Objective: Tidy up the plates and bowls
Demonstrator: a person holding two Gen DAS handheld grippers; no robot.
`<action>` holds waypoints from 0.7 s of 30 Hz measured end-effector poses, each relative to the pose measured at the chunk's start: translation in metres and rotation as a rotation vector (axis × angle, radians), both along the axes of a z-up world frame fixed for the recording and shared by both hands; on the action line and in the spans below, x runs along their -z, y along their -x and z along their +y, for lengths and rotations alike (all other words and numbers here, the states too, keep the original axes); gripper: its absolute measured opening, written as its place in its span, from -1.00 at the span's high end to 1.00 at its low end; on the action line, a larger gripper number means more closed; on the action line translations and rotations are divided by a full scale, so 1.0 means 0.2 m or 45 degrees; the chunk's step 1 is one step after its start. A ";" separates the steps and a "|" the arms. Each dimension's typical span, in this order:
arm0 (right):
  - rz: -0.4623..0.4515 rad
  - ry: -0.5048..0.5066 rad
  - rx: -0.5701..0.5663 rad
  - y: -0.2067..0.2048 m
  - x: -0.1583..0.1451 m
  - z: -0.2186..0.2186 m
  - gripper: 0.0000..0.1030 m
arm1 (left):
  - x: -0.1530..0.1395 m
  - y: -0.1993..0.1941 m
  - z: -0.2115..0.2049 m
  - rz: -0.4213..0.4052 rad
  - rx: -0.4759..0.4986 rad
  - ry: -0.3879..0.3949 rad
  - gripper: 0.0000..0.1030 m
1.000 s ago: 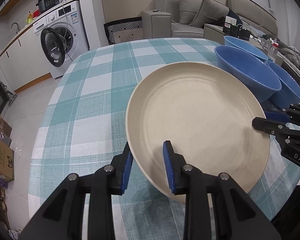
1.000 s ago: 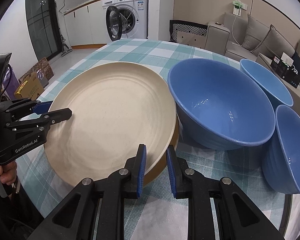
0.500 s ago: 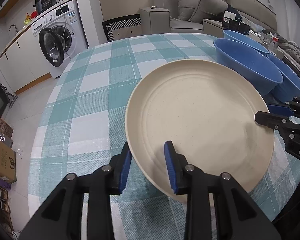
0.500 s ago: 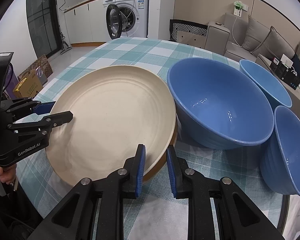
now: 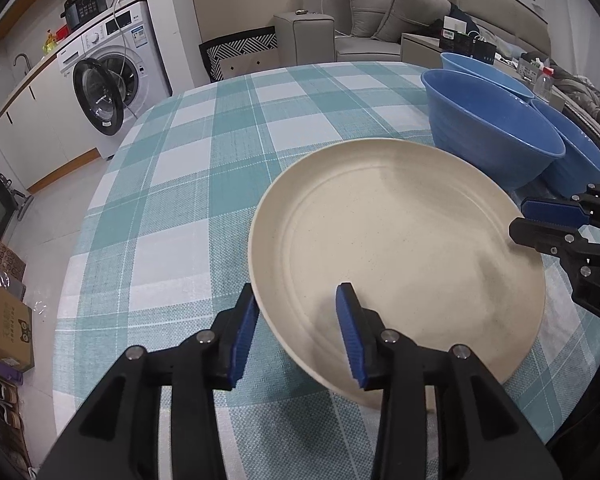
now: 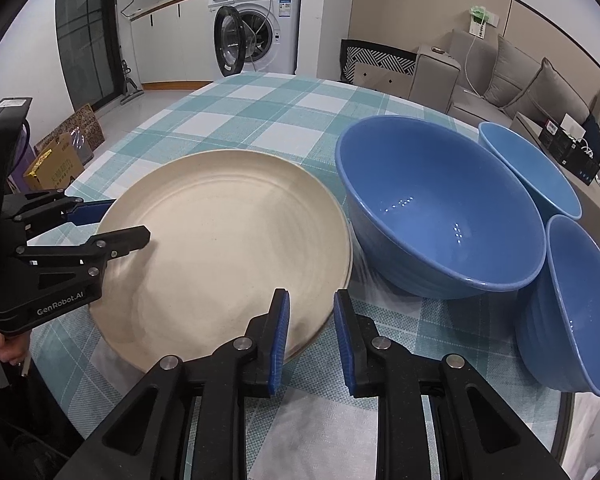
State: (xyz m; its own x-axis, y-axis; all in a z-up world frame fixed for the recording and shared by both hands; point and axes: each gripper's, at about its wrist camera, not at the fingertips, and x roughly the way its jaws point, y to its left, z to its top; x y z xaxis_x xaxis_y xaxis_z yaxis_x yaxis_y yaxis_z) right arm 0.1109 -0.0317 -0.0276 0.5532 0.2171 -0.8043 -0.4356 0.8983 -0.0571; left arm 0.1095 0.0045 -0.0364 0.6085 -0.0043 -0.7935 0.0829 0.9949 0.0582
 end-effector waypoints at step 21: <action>-0.023 -0.155 -0.086 0.06 -0.08 -0.03 -0.50 | -0.04 0.02 -0.01 -0.027 0.040 0.060 -0.55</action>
